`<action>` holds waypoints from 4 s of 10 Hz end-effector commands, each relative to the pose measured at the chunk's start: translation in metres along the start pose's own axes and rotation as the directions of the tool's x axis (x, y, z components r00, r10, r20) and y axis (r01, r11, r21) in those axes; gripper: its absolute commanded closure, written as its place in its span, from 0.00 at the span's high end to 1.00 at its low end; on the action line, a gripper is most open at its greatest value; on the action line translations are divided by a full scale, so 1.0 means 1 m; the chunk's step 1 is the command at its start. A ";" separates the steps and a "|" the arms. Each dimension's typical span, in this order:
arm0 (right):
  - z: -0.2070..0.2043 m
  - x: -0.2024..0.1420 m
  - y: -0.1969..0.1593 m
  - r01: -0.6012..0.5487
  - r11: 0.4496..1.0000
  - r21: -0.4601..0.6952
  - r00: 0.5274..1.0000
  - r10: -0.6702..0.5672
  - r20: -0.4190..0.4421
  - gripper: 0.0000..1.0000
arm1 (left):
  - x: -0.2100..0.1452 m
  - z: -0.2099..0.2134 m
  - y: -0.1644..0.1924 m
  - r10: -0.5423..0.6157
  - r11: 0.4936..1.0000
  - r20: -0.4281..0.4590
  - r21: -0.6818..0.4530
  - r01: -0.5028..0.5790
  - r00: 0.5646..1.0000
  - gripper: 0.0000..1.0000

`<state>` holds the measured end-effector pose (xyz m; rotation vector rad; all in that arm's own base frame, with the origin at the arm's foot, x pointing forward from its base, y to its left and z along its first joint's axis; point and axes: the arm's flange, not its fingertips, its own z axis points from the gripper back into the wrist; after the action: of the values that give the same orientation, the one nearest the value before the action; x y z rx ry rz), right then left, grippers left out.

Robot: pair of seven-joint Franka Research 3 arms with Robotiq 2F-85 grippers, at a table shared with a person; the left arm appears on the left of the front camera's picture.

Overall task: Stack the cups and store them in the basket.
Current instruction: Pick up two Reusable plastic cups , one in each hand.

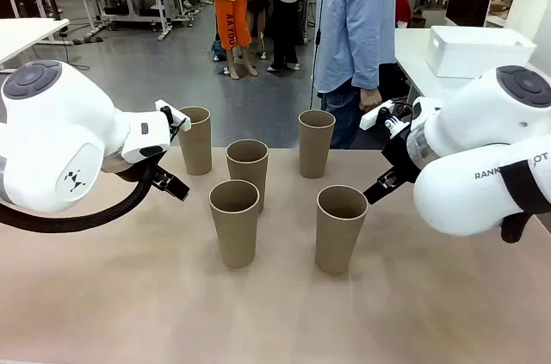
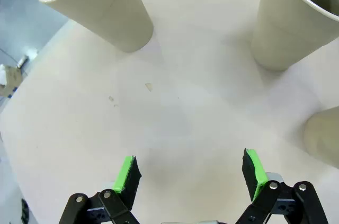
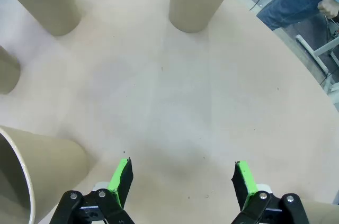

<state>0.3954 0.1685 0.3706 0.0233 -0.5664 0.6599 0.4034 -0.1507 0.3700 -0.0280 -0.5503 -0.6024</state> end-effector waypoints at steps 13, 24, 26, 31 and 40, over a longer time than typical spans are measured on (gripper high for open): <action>0.204 -0.078 -0.120 -0.171 0.968 0.184 0.958 0.120 0.260 1.00 | -0.052 0.181 0.136 -0.393 0.745 0.324 -0.437 0.505 0.861 1.00; 0.206 -0.144 -0.145 -0.350 0.899 0.264 0.880 0.218 0.423 1.00 | -0.102 0.194 0.108 -0.361 0.785 0.458 -0.321 0.530 0.812 1.00; 0.231 -0.115 -0.175 -0.275 0.932 0.236 0.913 0.176 0.369 1.00 | -0.092 0.204 0.128 -0.304 0.733 0.584 -0.362 0.576 0.753 1.00; 0.231 -0.115 -0.175 -0.275 0.932 0.236 0.913 0.176 0.369 1.00 | -0.092 0.204 0.128 -0.304 0.733 0.584 -0.362 0.576 0.753 1.00; 0.231 -0.115 -0.175 -0.275 0.932 0.236 0.913 0.176 0.369 1.00 | -0.092 0.204 0.128 -0.304 0.733 0.584 -0.362 0.576 0.753 1.00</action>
<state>0.3093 -0.0796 0.5355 0.3440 -0.7995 0.9534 0.3108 0.0405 0.5149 -0.5908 -0.8565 -1.2369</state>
